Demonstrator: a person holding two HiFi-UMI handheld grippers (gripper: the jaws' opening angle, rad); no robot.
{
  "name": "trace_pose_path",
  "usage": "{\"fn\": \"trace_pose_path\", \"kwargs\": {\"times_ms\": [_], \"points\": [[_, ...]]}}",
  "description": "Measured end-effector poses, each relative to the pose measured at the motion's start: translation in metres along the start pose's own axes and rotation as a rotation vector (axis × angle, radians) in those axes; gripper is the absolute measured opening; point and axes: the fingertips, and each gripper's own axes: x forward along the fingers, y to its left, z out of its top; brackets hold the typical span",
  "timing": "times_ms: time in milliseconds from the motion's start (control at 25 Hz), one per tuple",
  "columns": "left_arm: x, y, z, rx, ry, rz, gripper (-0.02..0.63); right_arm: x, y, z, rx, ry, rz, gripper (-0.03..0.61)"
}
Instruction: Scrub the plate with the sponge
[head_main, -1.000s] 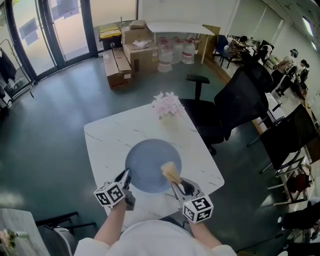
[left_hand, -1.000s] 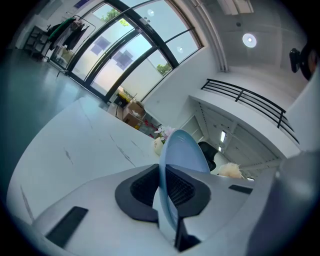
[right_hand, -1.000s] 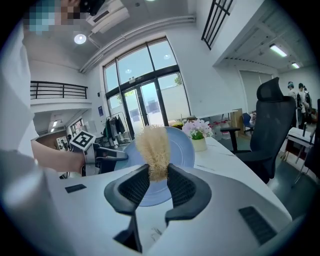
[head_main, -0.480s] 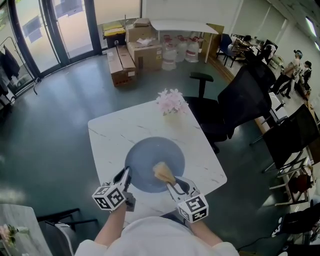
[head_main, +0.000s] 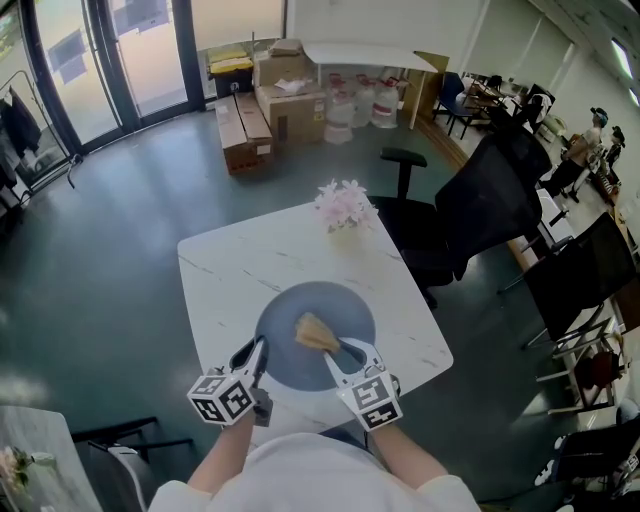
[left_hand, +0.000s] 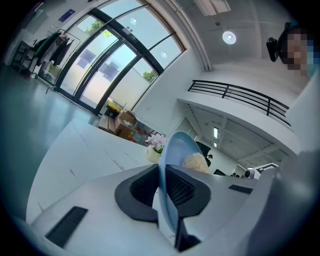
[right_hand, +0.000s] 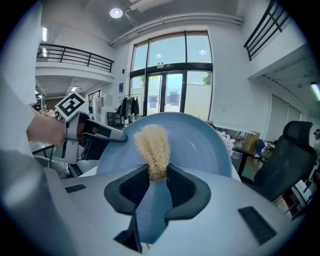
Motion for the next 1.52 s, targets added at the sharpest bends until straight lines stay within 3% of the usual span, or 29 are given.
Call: {"fn": "trace_pose_path", "kwargs": {"times_ms": [280, 520, 680, 840, 1200, 1520], "points": [[0.001, 0.011, 0.009, -0.014, -0.022, 0.02, 0.051, -0.019, -0.029, -0.025, 0.058, 0.089, -0.096, 0.117], [0.007, 0.012, 0.019, -0.005, -0.041, 0.021, 0.051, -0.016, 0.009, -0.044, 0.071, 0.143, 0.001, 0.117], [0.008, 0.006, 0.014, 0.007, -0.022, 0.007, 0.051, -0.002, 0.04, -0.038, 0.023, 0.14, 0.081, 0.117], [0.008, -0.003, 0.005, 0.021, 0.005, -0.01, 0.051, 0.012, 0.045, -0.023, -0.032, 0.131, 0.101, 0.117], [0.007, -0.007, -0.003, 0.012, 0.025, -0.021, 0.051, 0.011, -0.012, -0.004, -0.018, 0.104, -0.031, 0.117], [0.01, -0.001, 0.001, -0.006, 0.013, -0.01, 0.051, -0.015, -0.044, -0.039, 0.066, 0.173, -0.116, 0.117]]}}
